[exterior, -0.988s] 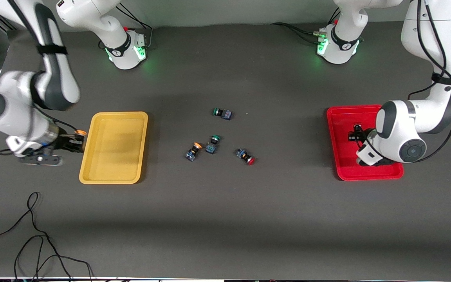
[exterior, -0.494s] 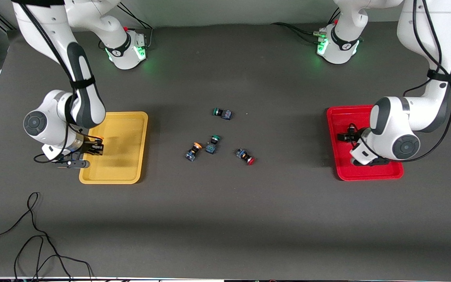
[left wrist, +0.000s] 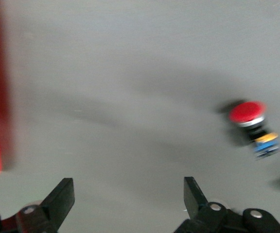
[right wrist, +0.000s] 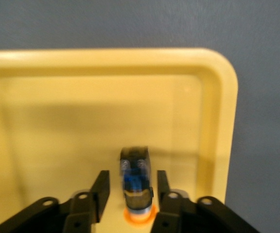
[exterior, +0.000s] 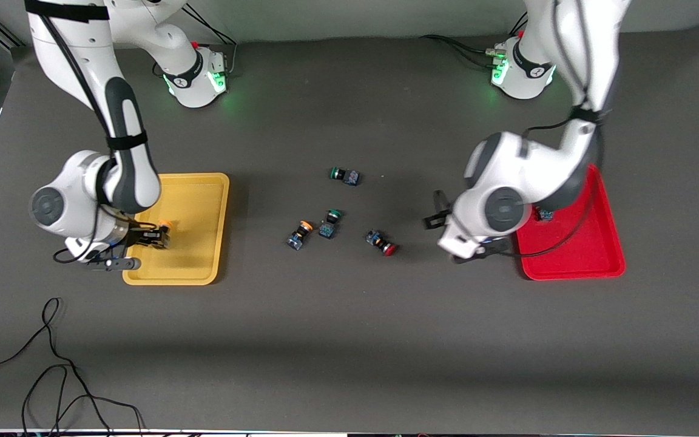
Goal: Place red and yellow buttons in trays
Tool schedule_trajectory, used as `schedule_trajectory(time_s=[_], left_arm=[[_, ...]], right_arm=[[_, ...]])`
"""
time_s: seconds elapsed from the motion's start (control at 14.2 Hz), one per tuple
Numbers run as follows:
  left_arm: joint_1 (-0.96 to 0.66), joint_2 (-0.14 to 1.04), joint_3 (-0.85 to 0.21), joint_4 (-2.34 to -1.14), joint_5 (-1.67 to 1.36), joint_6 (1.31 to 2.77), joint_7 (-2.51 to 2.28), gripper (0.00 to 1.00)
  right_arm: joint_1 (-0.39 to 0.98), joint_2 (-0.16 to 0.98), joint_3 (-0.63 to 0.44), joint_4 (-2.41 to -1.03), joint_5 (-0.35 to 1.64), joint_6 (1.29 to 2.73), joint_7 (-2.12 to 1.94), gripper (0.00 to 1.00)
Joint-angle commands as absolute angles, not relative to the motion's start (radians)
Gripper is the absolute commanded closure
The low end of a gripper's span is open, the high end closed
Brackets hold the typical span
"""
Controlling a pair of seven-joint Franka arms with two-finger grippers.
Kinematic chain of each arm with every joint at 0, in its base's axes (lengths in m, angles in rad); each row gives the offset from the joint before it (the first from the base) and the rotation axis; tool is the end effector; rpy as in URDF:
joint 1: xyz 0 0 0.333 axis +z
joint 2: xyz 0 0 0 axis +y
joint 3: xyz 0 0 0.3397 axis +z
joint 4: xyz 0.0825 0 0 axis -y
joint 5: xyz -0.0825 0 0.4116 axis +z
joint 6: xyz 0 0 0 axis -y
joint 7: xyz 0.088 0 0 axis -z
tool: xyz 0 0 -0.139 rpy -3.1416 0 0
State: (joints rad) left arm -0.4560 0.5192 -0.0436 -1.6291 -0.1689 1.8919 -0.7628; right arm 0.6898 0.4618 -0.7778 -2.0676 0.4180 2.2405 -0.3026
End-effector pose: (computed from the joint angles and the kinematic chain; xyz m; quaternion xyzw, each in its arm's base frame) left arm 0.5906 -0.3392 0.2766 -0.9738 -0.1673 0.1542 0.0049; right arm 0.5943 -0.0319 0.2248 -0.9981 0.0191 0.0585 0.0049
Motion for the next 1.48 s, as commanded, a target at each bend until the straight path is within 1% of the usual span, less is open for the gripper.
schedule_trajectory(time_s=[0.0, 0.21, 0.42, 0.49, 0.56, 0.63, 0.71, 0.85, 0.92, 0.99, 1.06, 1.13, 1.2, 1.34, 1.41], left_arm=[[-0.489, 0.721, -0.069, -1.386, -0.183, 1.888, -0.944, 0.01], [-0.491, 0.787, -0.124, -1.378, -0.181, 2.084, -1.161, 0.01], [-0.537, 0.827, -0.137, -1.377, -0.178, 2.172, -1.278, 0.02], [-0.549, 0.836, -0.137, -1.381, -0.169, 2.181, -1.278, 0.05], [-0.551, 0.839, -0.137, -1.384, -0.161, 2.187, -1.261, 0.13], [-0.551, 0.838, -0.137, -1.403, -0.161, 2.192, -1.261, 0.32], [-0.554, 0.835, -0.137, -1.419, -0.160, 2.197, -1.259, 0.46], [-0.568, 0.834, -0.137, -1.456, -0.158, 2.238, -1.259, 0.61], [-0.569, 0.834, -0.137, -1.474, -0.158, 2.262, -1.255, 0.65], [-0.568, 0.833, -0.137, -1.479, -0.158, 2.267, -1.234, 0.74], [-0.565, 0.828, -0.135, -1.479, -0.158, 2.254, -1.214, 0.89], [-0.558, 0.819, -0.133, -1.471, -0.158, 2.240, -1.203, 1.00], [-0.552, 0.793, -0.127, -1.463, -0.158, 2.185, -1.187, 1.00], [-0.500, 0.747, -0.123, -1.412, -0.158, 1.975, -1.097, 1.00], [-0.467, 0.718, -0.123, -1.410, -0.158, 1.882, -1.019, 1.00]], right_arm=[[0.703, 0.443, -0.848, -1.939, 0.419, 2.070, -0.318, 0.00], [0.704, 0.430, -0.873, -1.870, 0.396, 1.995, -0.314, 0.00], [0.707, 0.426, -0.885, -1.735, 0.351, 1.858, -0.284, 0.00], [0.710, 0.420, -0.884, -1.686, 0.329, 1.809, -0.234, 0.00], [0.733, 0.417, -0.877, -1.633, 0.301, 1.748, -0.175, 0.00], [0.783, 0.416, -0.884, -1.593, 0.298, 1.700, -0.107, 0.00], [0.820, 0.407, -0.884, -1.566, 0.298, 1.675, -0.042, 0.00], [0.892, 0.382, -0.882, -1.554, 0.296, 1.669, 0.079, 0.00], [0.935, 0.383, -0.879, -1.554, 0.298, 1.669, 0.142, 0.00], [0.974, 0.388, -0.877, -1.554, 0.308, 1.678, 0.208, 0.00], [1.012, 0.396, -0.876, -1.552, 0.313, 1.689, 0.272, 0.00], [1.053, 0.397, -0.874, -1.557, 0.327, 1.713, 0.326, 0.00], [1.096, 0.405, -0.874, -1.560, 0.354, 1.735, 0.380, 0.00], [1.181, 0.437, -0.874, -1.559, 0.409, 1.776, 0.481, 0.00], [1.212, 0.448, -0.874, -1.563, 0.426, 1.813, 0.509, 0.00]])
